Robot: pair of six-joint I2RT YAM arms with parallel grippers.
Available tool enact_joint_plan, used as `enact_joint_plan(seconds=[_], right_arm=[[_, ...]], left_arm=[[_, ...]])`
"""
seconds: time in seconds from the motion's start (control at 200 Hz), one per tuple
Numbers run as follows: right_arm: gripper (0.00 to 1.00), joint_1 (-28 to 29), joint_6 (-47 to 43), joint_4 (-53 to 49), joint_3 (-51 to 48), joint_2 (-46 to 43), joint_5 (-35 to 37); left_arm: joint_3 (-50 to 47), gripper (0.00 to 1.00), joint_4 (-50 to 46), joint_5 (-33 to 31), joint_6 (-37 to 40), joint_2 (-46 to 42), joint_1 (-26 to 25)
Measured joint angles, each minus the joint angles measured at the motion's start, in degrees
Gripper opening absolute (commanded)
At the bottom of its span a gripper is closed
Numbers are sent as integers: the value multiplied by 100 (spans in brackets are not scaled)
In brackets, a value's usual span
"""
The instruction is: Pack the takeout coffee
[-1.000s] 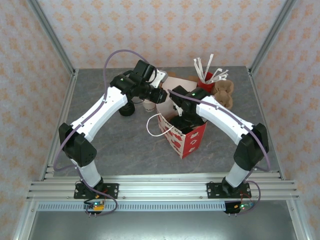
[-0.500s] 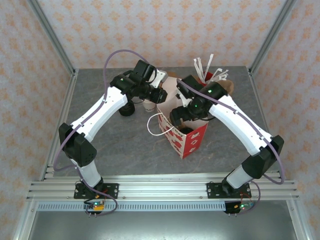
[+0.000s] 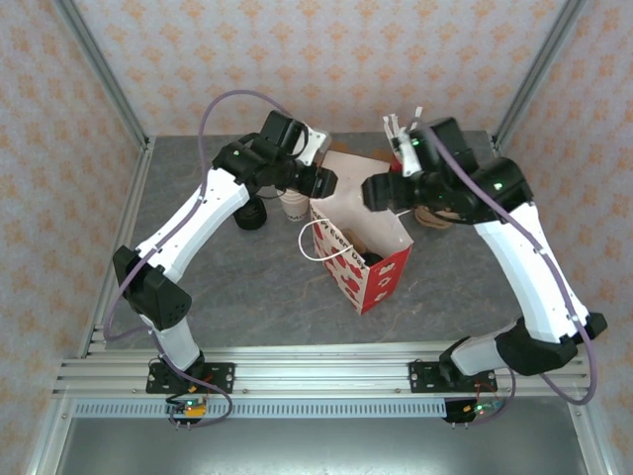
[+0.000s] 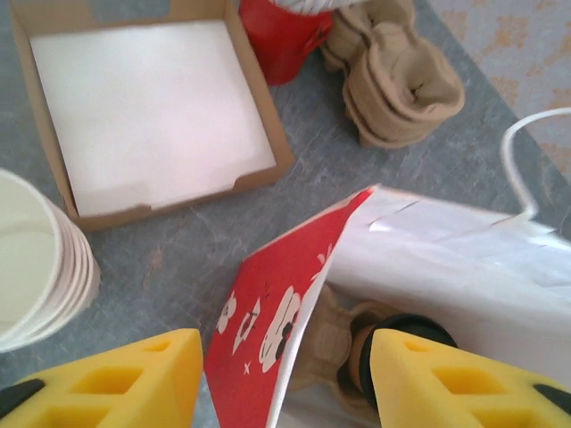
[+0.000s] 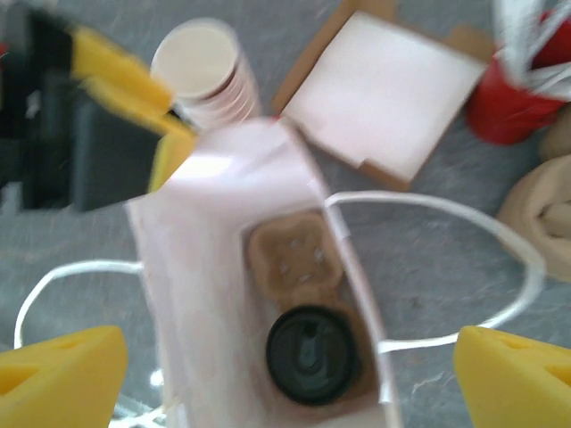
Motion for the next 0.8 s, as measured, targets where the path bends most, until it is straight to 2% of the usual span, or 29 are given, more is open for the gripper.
enact_joint_plan(seconds=[0.14,0.25,0.33,0.535,0.801], right_arm=[[91,-1154,50,531,-201,-37,236],[83,-2020,192,986,-498,142,240],[76,-2398,308,1285,-546,472,269],[62,-2564,457,1921,-476,1631,323],[60,-2610,476,2100,590,3202,396]], left_arm=[[505,72,31,-46,-195,-17,0],[533,73,140,-118,-393,-162,0],[479,73,210,-162,-538,-315,0],[144,71,361,-177,-874,-852,0],[48,71,387,-240,-1010,-1054,0]])
